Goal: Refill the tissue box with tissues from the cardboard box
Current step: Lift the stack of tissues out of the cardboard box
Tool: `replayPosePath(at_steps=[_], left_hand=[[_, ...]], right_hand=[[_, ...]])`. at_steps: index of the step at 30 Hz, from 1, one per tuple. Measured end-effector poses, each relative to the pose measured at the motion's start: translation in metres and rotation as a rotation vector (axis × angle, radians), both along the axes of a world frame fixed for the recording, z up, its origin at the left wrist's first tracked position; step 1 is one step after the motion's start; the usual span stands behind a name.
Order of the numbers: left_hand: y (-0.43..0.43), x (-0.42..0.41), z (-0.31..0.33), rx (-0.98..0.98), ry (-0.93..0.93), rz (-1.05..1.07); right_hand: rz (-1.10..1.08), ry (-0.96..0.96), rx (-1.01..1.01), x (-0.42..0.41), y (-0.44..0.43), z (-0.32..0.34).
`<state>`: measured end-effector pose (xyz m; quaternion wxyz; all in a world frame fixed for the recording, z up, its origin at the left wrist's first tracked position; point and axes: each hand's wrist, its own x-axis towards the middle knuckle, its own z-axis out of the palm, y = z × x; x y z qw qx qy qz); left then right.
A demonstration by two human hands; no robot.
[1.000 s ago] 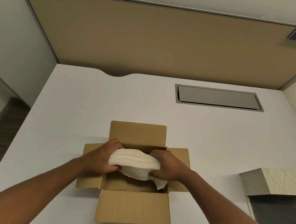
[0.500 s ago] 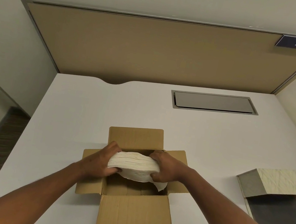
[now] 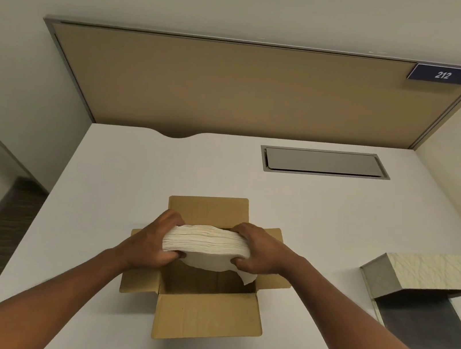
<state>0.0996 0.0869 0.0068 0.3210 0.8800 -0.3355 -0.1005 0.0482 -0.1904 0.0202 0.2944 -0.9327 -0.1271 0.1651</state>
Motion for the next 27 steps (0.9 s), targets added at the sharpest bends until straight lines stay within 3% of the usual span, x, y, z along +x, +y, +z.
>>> replayPosePath(at_steps=[7, 14, 19, 27], left_hand=[[0.001, -0.013, 0.015, -0.079, 0.102, 0.166], [-0.026, -0.036, 0.031, -0.445, 0.379, 0.417], [-0.058, -0.057, 0.034, -0.488, 0.491, 0.52], [-0.124, -0.092, 0.04, -0.54, 0.566, 0.627]], right_hand=[[-0.216, -0.055, 0.098, -0.011, -0.012, 0.009], [-0.534, -0.12, 0.383, -0.03, -0.021, 0.01], [-0.65, -0.02, 0.525, -0.036, -0.032, -0.001], [-0.592, 0.214, 0.67, -0.059, -0.099, -0.003]])
